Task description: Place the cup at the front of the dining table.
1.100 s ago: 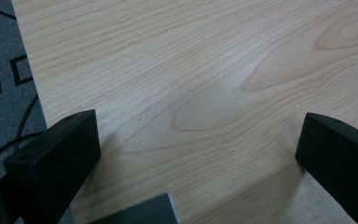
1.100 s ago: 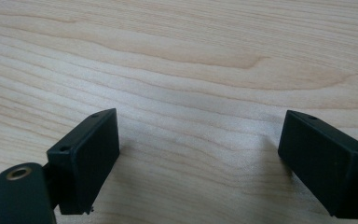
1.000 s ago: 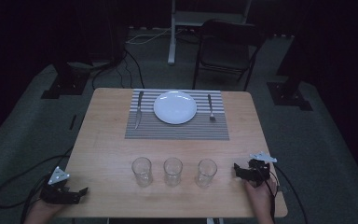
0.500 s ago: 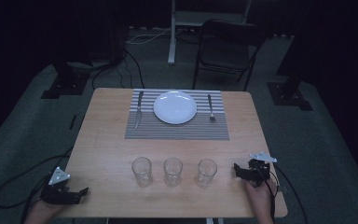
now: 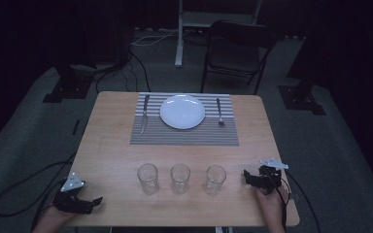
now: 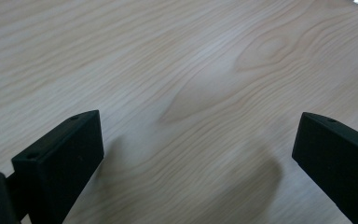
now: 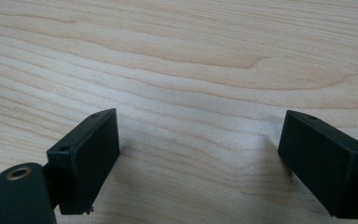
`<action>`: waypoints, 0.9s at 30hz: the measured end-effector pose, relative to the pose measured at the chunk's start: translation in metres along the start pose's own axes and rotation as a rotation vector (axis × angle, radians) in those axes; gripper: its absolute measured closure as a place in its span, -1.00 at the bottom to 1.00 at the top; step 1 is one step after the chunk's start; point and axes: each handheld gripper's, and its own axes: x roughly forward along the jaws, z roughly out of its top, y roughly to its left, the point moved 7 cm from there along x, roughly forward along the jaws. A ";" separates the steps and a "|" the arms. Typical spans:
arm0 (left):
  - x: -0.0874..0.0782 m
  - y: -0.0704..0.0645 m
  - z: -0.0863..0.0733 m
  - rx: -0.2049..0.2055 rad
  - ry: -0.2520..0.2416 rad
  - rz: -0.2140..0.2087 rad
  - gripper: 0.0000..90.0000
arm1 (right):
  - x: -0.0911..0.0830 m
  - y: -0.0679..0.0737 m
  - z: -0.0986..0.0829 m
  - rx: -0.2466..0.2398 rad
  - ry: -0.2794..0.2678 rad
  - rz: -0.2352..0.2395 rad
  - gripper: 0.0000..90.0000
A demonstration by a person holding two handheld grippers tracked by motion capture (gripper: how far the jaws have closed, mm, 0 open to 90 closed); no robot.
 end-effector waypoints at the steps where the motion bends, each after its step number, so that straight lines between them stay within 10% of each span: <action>1: 0.001 -0.002 0.002 0.001 -0.007 -0.013 -0.95 | 0.000 0.000 0.000 0.000 0.000 0.000 -0.73; 27: 0.038 -0.057 0.045 0.116 -0.027 -0.182 -0.88 | 0.000 0.000 0.000 0.001 0.000 0.000 -0.73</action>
